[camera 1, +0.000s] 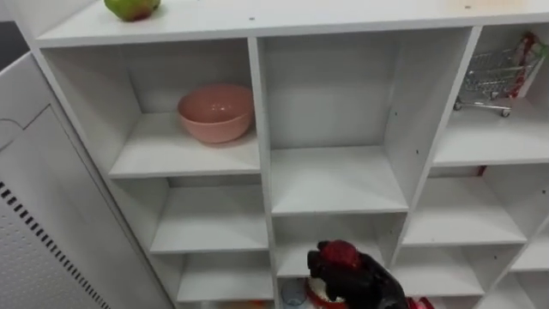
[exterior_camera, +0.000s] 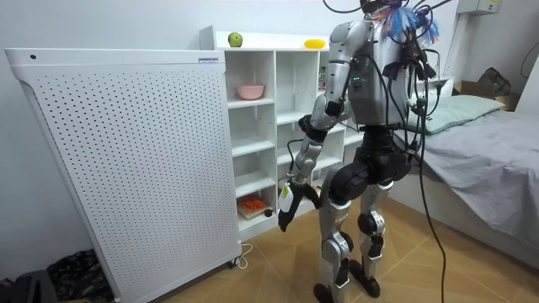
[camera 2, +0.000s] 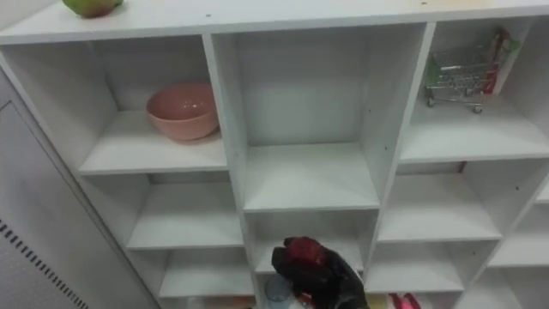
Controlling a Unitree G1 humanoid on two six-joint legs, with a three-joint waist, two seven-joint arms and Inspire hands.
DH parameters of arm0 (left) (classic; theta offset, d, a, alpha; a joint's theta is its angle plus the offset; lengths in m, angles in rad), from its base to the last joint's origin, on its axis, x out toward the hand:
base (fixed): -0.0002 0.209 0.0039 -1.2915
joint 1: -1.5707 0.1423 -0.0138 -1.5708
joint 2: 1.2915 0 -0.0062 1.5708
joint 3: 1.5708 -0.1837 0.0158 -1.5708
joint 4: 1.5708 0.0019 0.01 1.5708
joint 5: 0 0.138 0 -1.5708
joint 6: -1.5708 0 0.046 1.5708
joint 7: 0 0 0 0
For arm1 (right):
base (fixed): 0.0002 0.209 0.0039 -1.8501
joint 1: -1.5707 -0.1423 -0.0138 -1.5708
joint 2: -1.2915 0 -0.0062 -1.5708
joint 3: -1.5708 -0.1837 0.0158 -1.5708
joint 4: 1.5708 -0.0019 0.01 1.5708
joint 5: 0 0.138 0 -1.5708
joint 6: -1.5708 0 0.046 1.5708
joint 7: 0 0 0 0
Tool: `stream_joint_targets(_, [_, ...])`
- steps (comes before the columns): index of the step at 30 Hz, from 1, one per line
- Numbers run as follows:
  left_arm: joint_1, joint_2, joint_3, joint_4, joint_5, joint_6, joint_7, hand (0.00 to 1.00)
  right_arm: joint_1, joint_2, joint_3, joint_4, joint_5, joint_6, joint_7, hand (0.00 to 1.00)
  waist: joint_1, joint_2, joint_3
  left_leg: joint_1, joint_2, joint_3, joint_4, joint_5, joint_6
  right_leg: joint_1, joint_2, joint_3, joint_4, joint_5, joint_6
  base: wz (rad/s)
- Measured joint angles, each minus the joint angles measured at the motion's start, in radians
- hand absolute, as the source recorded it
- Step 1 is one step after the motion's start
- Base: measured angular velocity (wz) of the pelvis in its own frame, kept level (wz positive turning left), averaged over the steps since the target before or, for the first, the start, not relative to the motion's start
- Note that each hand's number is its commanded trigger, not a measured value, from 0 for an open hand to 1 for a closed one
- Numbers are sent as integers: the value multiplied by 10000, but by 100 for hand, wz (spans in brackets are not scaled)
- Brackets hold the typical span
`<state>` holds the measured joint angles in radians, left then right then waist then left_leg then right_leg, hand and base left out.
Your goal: Arrange fruit in the closet
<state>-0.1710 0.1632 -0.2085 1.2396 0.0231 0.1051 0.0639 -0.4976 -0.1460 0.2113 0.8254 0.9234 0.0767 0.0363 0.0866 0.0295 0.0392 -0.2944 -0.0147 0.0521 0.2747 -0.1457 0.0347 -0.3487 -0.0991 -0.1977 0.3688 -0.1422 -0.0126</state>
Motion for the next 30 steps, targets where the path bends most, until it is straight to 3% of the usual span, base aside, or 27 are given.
stream_joint_targets(4, [124,-5,11,-13,-885,-422,424,0,3,-69,-41,384,1700,-43,13,100,67,-9,68,-834,-45,-3,288,38,9,-874,-59,-45,358,-13,-46,4])
stream_joint_targets(7, [699,85,68,-21,-1311,-697,1055,0,52,-144,-369,1021,2771,-232,19,100,335,-60,117,-1306,-4,-45,698,7,-26,-1164,-52,-251,465,-72,-134,3])
stream_joint_targets(11, [1714,151,47,-558,-1179,-546,1917,0,-270,-408,-1044,1038,3830,-657,-260,100,970,-61,104,-2289,7,-115,1104,-93,-51,-2053,-139,-323,834,-188,-223,10])
stream_joint_targets(14, [2117,167,34,-919,-1387,-338,2124,0,-629,-743,-1267,1059,4538,-661,-460,100,1118,-115,108,-2832,-54,-105,1546,-66,-43,-2525,-410,-507,1439,-409,-235,41])
stream_joint_targets(18, [2189,190,-260,-1028,-1472,-331,2230,0,-1645,-1427,-1359,1605,5126,-623,-698,100,1181,-186,141,-3439,-177,-113,2056,-50,-13,-2986,-710,-656,2079,-718,-218,39])
stream_joint_targets(22, [2192,287,-264,-1438,-1458,-214,2387,0,-2023,-1761,-1733,1789,5378,-563,-880,100,1232,-258,141,-3959,-122,-125,2461,-77,28,-3249,-739,-833,2262,-850,-220,22])
stream_joint_targets(24, [2261,389,-265,-2067,-1460,-187,2398,0,-2204,-2047,-2035,1775,5692,-553,-1205,100,1434,-266,139,-4482,-100,-125,2842,-121,81,-3710,-754,-814,2539,-855,-226,4])
stream_joint_targets(30, [2642,617,-262,-3233,-1447,-232,2760,0,-2633,-2233,-2076,1750,5911,-659,-1818,100,1530,-232,117,-5309,-151,-156,3447,-206,182,-4472,-915,-781,3159,-875,-240,0])
